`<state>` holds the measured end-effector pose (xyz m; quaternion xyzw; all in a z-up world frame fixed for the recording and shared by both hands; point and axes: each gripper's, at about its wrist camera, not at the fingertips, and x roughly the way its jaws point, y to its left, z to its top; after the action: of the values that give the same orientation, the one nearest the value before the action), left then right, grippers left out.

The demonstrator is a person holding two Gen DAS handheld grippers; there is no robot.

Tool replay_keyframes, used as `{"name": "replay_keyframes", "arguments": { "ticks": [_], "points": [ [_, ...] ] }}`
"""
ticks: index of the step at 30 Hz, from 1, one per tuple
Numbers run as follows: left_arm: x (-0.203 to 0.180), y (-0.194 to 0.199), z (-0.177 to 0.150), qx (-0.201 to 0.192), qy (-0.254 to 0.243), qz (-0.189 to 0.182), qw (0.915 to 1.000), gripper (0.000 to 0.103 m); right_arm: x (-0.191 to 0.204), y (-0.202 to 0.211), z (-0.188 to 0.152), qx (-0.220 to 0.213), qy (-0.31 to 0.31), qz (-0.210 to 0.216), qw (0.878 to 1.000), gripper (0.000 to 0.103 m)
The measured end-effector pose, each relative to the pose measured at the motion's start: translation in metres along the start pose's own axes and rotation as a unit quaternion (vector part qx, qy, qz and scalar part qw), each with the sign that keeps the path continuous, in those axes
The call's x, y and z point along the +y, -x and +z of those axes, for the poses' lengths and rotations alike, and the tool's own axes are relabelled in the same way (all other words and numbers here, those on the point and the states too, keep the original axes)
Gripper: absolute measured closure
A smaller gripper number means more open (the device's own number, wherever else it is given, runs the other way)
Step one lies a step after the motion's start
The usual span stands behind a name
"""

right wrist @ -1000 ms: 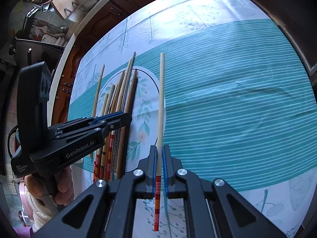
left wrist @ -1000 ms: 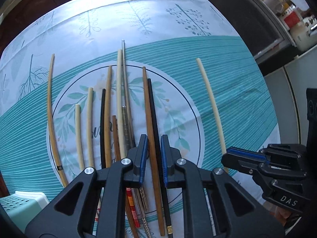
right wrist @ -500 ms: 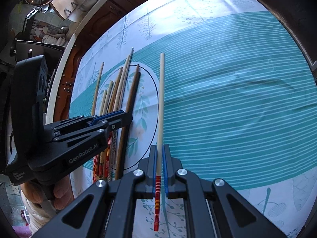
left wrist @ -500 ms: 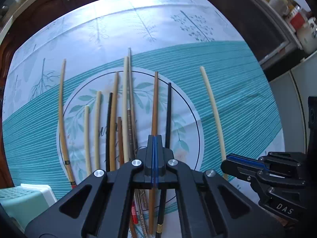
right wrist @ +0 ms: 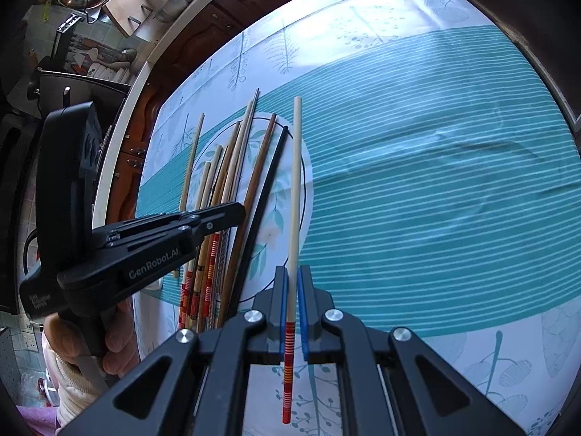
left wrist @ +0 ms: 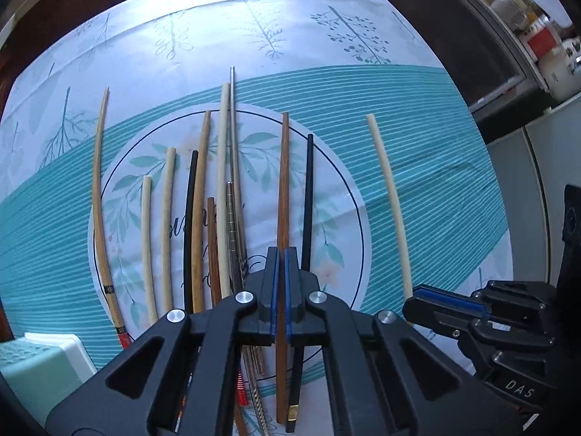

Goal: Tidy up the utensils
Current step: 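Close the left gripper on a brown chopstick in the row, then lift both held chopsticks and carry them over the green holder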

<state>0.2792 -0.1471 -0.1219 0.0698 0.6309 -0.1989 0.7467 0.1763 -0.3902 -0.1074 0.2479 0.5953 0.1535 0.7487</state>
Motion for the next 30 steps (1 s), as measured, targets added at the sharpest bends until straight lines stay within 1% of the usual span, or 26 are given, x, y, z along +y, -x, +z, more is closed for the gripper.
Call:
{"name": "replay_keyframes", "arguments": {
  "ticks": [4, 8, 10, 13, 15, 16, 17, 19, 20, 21, 23, 25, 27, 29, 30],
  "points": [
    [-0.009, -0.008, 0.002, 0.009, -0.017, 0.015, 0.9997, 0.098, 0.001, 0.0, -0.002, -0.003, 0.002, -0.003, 1.0, 0.098],
    [-0.025, -0.014, 0.002, 0.01, -0.04, 0.034, 0.9986, 0.094, -0.001, 0.0, -0.002, -0.003, 0.001, -0.004, 1.0, 0.098],
    [-0.036, -0.017, 0.004, 0.013, -0.052, 0.044, 0.9976, 0.09, -0.002, -0.001, -0.002, -0.003, 0.001, -0.004, 1.0, 0.098],
    [-0.046, -0.021, 0.005, 0.019, -0.064, 0.056, 0.9962, 0.086, -0.005, -0.002, -0.002, -0.001, -0.003, -0.005, 1.0, 0.098],
    [-0.047, -0.021, 0.006, 0.02, -0.056, 0.053, 0.9968, 0.086, -0.007, -0.003, -0.001, 0.001, -0.004, -0.005, 1.0, 0.098],
    [-0.045, -0.021, 0.008, 0.019, -0.05, 0.048, 0.9974, 0.095, -0.008, -0.004, -0.001, 0.003, -0.005, -0.005, 1.0, 0.098],
    [-0.044, -0.023, 0.008, 0.017, -0.046, 0.046, 0.9977, 0.098, -0.008, -0.006, -0.001, 0.005, -0.006, -0.004, 1.0, 0.098],
    [-0.035, -0.021, 0.009, 0.015, -0.026, 0.028, 0.9992, 0.099, -0.008, -0.007, -0.002, 0.008, -0.008, 0.0, 1.0, 0.098],
    [-0.031, -0.02, 0.007, 0.01, -0.021, 0.027, 0.9994, 0.099, -0.008, -0.007, -0.002, 0.008, -0.008, 0.0, 1.0, 0.098],
    [-0.028, -0.018, 0.005, 0.003, -0.017, 0.021, 0.9996, 0.099, -0.008, -0.007, -0.003, 0.008, -0.008, 0.003, 1.0, 0.098],
    [-0.022, -0.008, -0.003, -0.027, -0.009, -0.002, 0.9996, 0.099, -0.007, -0.005, -0.005, 0.007, -0.008, 0.007, 1.0, 0.098],
    [-0.017, 0.007, -0.014, -0.065, -0.004, -0.002, 0.9979, 0.099, -0.006, -0.003, -0.007, 0.004, -0.004, 0.009, 1.0, 0.098],
    [-0.012, 0.031, -0.031, -0.12, -0.003, -0.007, 0.9927, 0.099, -0.003, 0.001, -0.01, -0.003, 0.001, 0.017, 1.0, 0.098],
    [-0.004, 0.053, -0.047, -0.165, -0.002, -0.004, 0.9863, 0.099, 0.004, 0.008, -0.014, -0.022, 0.014, 0.03, 0.999, 0.098],
    [0.0, 0.067, -0.057, -0.192, -0.002, -0.001, 0.9814, 0.099, 0.007, 0.012, -0.017, -0.032, 0.022, 0.036, 0.999, 0.098]
  ]
}}
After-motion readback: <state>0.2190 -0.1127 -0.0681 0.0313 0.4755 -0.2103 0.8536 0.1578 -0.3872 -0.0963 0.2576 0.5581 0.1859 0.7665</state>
